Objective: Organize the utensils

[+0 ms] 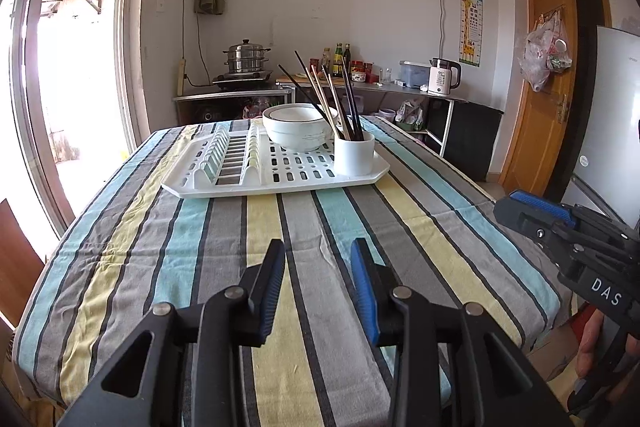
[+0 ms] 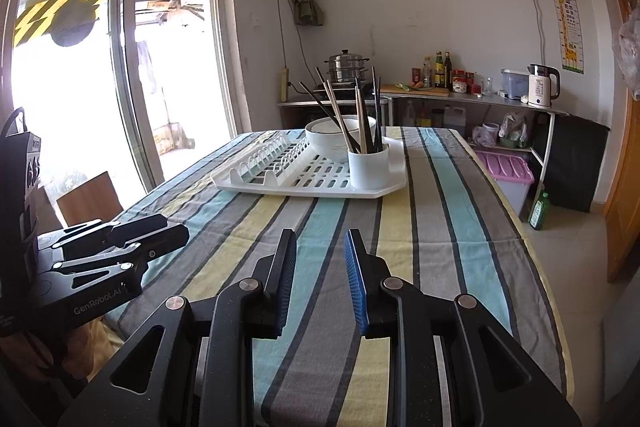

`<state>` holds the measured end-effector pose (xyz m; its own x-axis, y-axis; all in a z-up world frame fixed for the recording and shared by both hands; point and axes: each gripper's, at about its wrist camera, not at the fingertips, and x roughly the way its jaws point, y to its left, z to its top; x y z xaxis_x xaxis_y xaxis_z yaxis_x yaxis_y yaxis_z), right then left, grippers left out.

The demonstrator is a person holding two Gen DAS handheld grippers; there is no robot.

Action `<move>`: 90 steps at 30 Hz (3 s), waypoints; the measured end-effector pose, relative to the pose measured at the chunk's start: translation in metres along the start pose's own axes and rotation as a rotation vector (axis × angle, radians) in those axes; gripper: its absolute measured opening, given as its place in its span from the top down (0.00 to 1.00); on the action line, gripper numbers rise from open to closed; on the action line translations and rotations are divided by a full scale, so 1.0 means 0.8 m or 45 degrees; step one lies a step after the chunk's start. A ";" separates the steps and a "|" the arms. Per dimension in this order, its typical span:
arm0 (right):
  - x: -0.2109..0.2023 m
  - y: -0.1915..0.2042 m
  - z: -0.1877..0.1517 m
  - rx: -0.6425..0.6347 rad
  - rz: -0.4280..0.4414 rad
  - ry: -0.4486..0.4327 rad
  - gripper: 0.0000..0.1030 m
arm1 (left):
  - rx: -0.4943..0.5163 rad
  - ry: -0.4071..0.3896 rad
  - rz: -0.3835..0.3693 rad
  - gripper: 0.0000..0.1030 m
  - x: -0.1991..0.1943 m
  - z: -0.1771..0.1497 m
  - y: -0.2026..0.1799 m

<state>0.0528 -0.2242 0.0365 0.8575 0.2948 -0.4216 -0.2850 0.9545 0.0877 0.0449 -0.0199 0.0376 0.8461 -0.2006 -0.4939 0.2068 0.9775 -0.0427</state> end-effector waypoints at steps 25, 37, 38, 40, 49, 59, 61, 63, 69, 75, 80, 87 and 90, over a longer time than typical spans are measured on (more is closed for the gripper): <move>-0.011 0.009 -0.027 -0.042 -0.068 0.000 0.75 | -0.012 -0.045 0.078 0.65 -0.013 -0.026 0.000; -0.012 0.012 -0.024 -0.054 -0.066 0.004 0.74 | -0.014 -0.045 0.076 0.65 -0.015 -0.025 -0.002; -0.012 0.011 -0.025 -0.056 -0.066 0.005 0.74 | -0.015 -0.043 0.075 0.65 -0.015 -0.025 -0.002; -0.012 0.011 -0.025 -0.054 -0.065 0.005 0.74 | -0.017 -0.038 0.073 0.65 -0.014 -0.026 -0.002; -0.012 0.012 -0.026 -0.054 -0.065 0.009 0.74 | -0.014 -0.039 0.076 0.65 -0.015 -0.025 -0.004; -0.010 0.013 -0.026 -0.056 -0.063 0.010 0.74 | -0.011 -0.039 0.082 0.65 -0.016 -0.026 -0.005; -0.010 0.012 -0.026 -0.054 -0.061 0.011 0.74 | -0.011 -0.039 0.083 0.65 -0.016 -0.026 -0.005; -0.010 0.013 -0.026 -0.057 -0.063 0.010 0.74 | -0.010 -0.038 0.082 0.65 -0.016 -0.026 -0.005; -0.010 0.013 -0.026 -0.054 -0.061 0.012 0.74 | -0.007 -0.036 0.080 0.65 -0.016 -0.026 -0.006; -0.010 0.013 -0.027 -0.054 -0.060 0.012 0.74 | -0.010 -0.033 0.080 0.65 -0.016 -0.027 -0.006; -0.010 0.013 -0.027 -0.054 -0.061 0.013 0.74 | -0.010 -0.030 0.079 0.65 -0.015 -0.028 -0.006; -0.010 0.014 -0.026 -0.055 -0.061 0.012 0.74 | -0.011 -0.029 0.084 0.65 -0.014 -0.029 -0.006; -0.009 0.014 -0.026 -0.055 -0.061 0.012 0.74 | -0.010 -0.022 0.085 0.65 -0.012 -0.030 -0.006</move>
<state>0.0342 -0.2168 0.0216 0.8668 0.2479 -0.4327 -0.2619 0.9647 0.0281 0.0242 -0.0208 0.0215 0.8661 -0.1360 -0.4810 0.1460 0.9891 -0.0169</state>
